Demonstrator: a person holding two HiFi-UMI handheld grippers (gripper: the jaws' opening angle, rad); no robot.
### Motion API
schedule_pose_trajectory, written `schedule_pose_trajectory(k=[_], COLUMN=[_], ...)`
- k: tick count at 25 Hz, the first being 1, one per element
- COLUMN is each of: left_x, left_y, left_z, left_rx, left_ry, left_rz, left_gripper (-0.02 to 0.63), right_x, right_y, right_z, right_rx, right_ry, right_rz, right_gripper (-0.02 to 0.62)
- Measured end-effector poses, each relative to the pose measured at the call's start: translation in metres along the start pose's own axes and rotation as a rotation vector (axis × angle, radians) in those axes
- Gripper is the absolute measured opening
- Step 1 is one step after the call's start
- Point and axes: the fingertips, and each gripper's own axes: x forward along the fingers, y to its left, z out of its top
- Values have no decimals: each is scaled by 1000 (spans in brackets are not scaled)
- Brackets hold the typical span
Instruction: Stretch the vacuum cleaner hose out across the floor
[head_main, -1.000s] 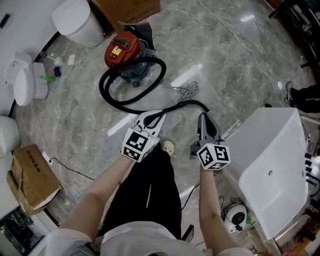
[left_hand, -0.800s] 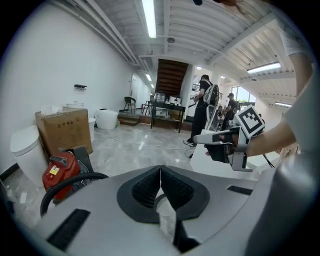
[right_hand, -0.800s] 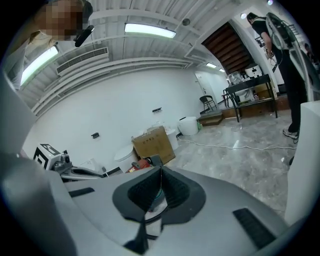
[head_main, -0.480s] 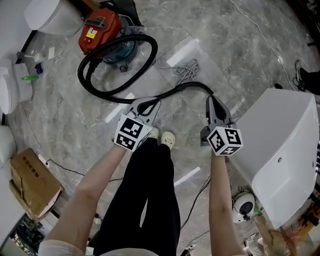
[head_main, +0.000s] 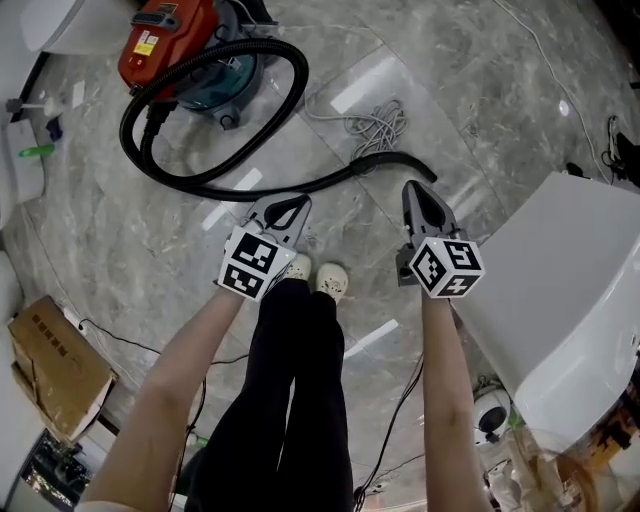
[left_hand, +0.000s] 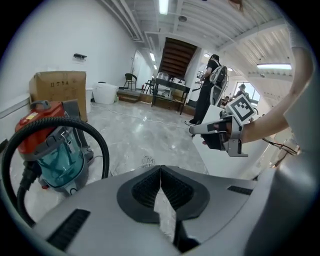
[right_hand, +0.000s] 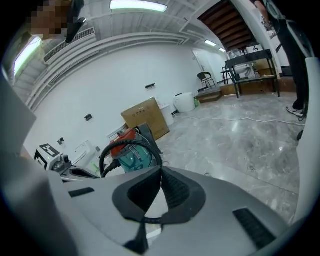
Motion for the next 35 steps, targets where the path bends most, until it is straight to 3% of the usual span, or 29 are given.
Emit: schedule_pose_trajectory(k=[5,10,17,30,32,35], left_x=[40,78,122,175,183,192], left_y=[31,43,52,78,79,78], left_z=[-42,-84,-143,-225,-232,-243], left_rx=[-8,52,14,50,67,89], left_ry=[78,168,222,325,326,338], left_rz=[62,17,-46,-84,-102,-131], left_gripper=[11,11,11,15,54,171], right_x=[37,72,110,166,178,192], right_y=[-14,-22,-45,-100,-102,-103], right_z=[-45,-89,-151,-228,-233,-237], right_rx=[-33,-26,92,312,317,322], right_ry=[96,163,222,281,295,310], right_rz=[26,44,69,-34,-51,-78], right_gripper=[12,12,12,12,14,37])
